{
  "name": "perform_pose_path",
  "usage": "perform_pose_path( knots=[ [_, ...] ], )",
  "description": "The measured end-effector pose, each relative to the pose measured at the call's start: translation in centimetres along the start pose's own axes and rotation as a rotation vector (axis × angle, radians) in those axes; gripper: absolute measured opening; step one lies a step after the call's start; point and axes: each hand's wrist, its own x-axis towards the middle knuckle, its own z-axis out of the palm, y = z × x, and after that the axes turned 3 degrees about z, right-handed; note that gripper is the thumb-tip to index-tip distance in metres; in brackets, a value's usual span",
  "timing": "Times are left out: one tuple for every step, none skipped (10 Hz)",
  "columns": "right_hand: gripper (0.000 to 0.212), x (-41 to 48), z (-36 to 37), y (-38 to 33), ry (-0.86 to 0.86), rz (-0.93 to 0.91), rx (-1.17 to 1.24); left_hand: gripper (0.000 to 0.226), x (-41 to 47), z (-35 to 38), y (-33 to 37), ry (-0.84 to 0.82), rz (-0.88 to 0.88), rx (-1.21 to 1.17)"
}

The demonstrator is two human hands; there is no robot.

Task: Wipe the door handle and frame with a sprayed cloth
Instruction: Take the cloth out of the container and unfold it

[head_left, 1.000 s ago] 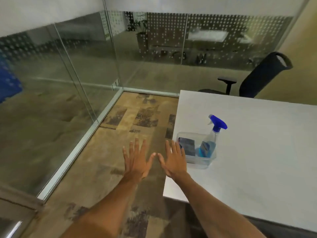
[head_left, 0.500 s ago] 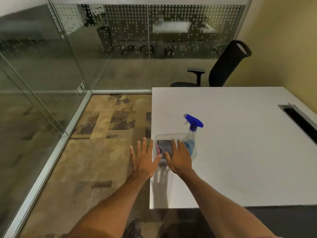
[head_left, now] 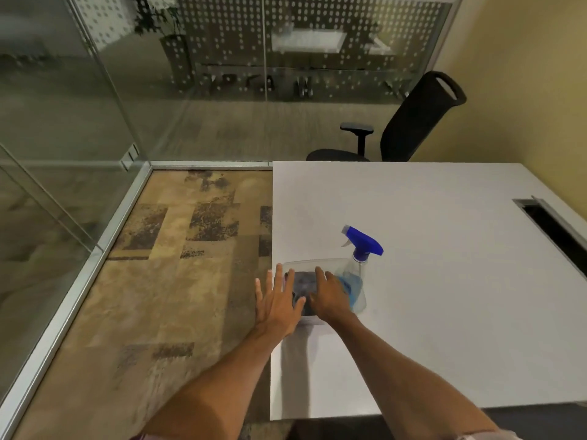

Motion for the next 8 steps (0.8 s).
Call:
perform_pose_path(
  knots=[
    [0.056, 2.1, 1.6, 0.4, -0.121, -0.014, 0.0, 0.076, 1.2, 1.3, 0.3, -0.035, -0.034, -0.004],
    [0.049, 3.3, 2.5, 0.7, -0.189, 0.008, 0.097, 0.075, 1.7, 2.2, 0.4, -0.032, -0.058, 0.004],
    [0.061, 4.9, 3.5, 1.4, -0.209, 0.083, 0.224, 0.066, 3.1, 3.6, 0.7, -0.03, -0.012, 0.051],
    [0.061, 5.7, 4.2, 1.9, -0.233, 0.106, 0.233, 0.061, 3.9, 4.0, 0.8, -0.112, 0.035, 0.061],
    [0.057, 6.7, 5.0, 2.1, -0.266, 0.138, 0.215, 0.059, 4.7, 5.1, 0.6, -0.174, 0.043, 0.07],
    [0.057, 7.1, 5.7, 2.1, -0.259, 0.149, 0.186, 0.061, 4.6, 5.7, 0.9, -0.179, 0.043, 0.052],
    [0.05, 7.5, 6.3, 2.1, -0.223, 0.19, 0.186, 0.06, 4.8, 6.1, 1.3, -0.164, 0.032, -0.02],
    [0.042, 7.8, 6.1, 2.0, -0.247, 0.234, 0.226, 0.06, 4.8, 6.0, 1.3, -0.16, 0.02, -0.058]
  ],
)
